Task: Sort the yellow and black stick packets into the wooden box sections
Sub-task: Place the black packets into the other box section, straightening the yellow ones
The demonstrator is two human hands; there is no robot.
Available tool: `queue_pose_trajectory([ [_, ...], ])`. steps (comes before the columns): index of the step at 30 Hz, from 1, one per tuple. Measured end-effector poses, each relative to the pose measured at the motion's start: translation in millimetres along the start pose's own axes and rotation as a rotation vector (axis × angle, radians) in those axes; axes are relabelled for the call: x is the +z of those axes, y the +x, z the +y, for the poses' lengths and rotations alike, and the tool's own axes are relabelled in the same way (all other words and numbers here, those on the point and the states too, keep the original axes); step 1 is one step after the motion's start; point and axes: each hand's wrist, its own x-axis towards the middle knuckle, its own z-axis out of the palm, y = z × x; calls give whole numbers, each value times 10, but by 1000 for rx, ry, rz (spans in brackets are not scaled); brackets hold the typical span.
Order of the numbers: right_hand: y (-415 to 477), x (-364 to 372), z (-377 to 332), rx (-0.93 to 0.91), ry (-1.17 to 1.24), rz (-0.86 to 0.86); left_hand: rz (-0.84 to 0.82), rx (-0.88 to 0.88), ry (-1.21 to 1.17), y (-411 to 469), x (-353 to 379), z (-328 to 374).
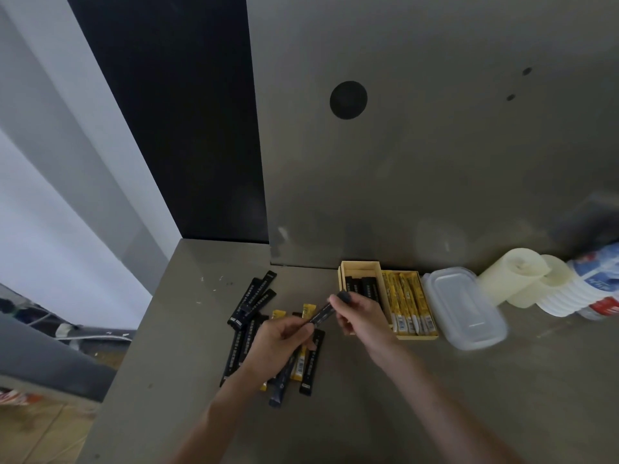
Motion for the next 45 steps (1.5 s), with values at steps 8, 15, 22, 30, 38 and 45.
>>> queue_pose_trajectory([
  [8, -32, -95, 37, 91, 218, 35, 184, -42, -209, -22, 8, 26],
  [15, -67, -96, 59, 55, 193, 5, 245, 93, -132, -50, 18, -9],
  [22, -112, -135, 88, -25, 88, -18, 254, 54, -282, -40, -2, -39],
  [30, -143, -163, 139, -60, 53, -84, 247, -44, -265, 3, 15, -39],
  [38, -160, -190, 138, -20, 191, -107, 167, -46, -175, -31, 94, -96],
  [45, -87, -160, 88, 2, 171, 37, 90, -41, -59, -52, 144, -104],
])
